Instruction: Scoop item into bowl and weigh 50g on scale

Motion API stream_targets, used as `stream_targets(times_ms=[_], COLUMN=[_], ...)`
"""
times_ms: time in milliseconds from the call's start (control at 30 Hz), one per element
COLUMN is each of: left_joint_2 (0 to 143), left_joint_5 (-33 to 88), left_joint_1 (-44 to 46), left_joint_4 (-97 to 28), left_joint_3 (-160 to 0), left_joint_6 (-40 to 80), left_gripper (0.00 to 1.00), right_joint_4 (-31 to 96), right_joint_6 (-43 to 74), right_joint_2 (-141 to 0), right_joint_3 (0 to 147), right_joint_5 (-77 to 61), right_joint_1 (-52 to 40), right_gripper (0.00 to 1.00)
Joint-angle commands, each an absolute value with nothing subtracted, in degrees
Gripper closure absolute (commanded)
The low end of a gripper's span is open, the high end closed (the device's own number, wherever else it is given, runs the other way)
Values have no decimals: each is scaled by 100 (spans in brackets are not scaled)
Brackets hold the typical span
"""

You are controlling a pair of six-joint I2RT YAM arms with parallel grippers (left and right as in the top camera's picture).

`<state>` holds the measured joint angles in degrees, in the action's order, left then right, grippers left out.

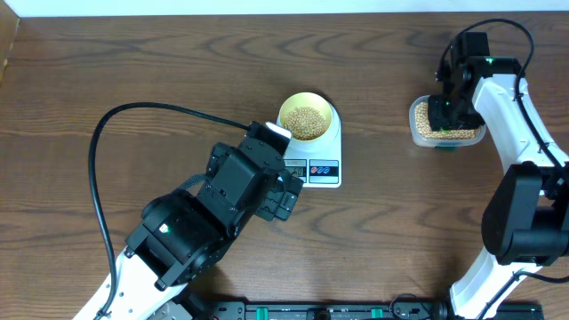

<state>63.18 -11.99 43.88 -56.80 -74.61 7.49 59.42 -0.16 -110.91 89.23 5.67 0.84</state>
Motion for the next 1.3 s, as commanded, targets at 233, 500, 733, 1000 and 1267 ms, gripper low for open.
stream_targets(times_ms=[233, 500, 733, 1000, 1267], left_joint_2=[6324, 6324, 6324, 6324, 6324], left_joint_5=[-1251, -1251, -1251, -1251, -1251], left_joint_1=[4370, 4370, 4370, 4370, 4370], left_joint_4=[-5697, -5697, -5697, -5697, -5697], left_joint_3=[-7491, -7491, -7491, -7491, -7491], left_joint_6=[760, 760, 762, 760, 760], left_gripper=[2, 2, 2, 2, 2], right_joint_4=[5977, 6007, 6733, 7887, 8073], right_joint_6=[-287, -395, -386, 183, 788], right_joint_2=[-10709, -9000, -7048, -5221, -3844], right_joint_3=[8873, 8882, 8882, 8866, 7760], right_joint_5=[217, 217, 217, 220, 388], right_joint_1=[60, 54, 43, 43, 45], right_gripper=[1, 1, 1, 1, 1])
